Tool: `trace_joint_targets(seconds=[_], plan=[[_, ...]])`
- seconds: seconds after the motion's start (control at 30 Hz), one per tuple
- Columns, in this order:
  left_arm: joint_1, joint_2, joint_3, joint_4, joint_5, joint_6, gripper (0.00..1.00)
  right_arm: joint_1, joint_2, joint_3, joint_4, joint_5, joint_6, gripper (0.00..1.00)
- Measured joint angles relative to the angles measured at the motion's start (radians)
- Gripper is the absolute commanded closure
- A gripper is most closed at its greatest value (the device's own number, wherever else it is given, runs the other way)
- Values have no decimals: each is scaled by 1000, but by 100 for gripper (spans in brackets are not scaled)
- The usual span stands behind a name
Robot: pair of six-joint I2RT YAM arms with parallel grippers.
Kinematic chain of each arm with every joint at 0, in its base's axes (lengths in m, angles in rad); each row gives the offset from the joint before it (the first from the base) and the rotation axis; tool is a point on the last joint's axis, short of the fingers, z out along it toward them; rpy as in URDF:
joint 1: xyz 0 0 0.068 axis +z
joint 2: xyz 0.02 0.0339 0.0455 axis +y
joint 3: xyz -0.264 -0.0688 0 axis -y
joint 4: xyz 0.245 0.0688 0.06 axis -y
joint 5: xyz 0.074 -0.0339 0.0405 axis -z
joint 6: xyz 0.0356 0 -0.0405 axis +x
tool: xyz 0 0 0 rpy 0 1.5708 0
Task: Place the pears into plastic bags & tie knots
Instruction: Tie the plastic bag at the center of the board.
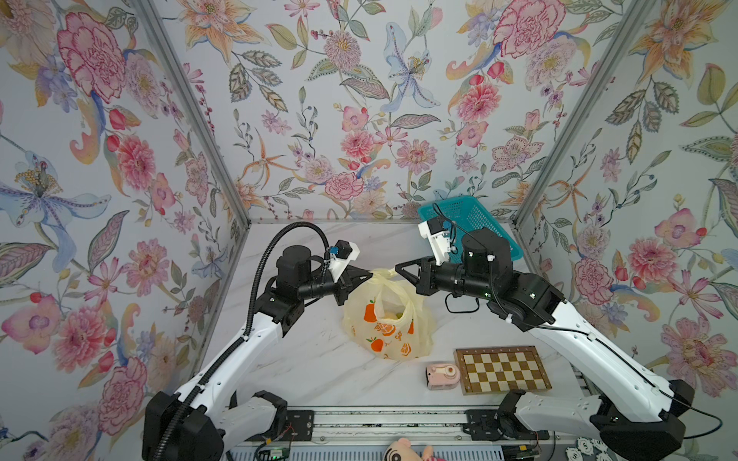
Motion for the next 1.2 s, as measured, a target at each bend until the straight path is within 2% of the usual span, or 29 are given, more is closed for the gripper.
trace_joint_targets(seconds=[0.13,0.3,0.57,0.73,0.87,1.03,1.2], plan=[[3,0,0,-2,2,0,100,87,-40,-149,-31,54,55,100],[3,0,0,-48,9,-2,100,135,24,-261,37,146,106,100],[8,-18,0,-76,0,-36,100,99,132,-348,294,269,147,100],[11,-51,0,-91,-27,-63,100,44,169,-404,545,305,137,100],[-14,-81,0,-92,-82,-91,100,-5,210,-458,790,257,97,100],[-119,-103,0,-91,-201,-139,100,-63,294,-515,1123,102,47,100],[-229,-104,-2,-80,-339,-186,100,-103,383,-505,1310,-101,21,100]])
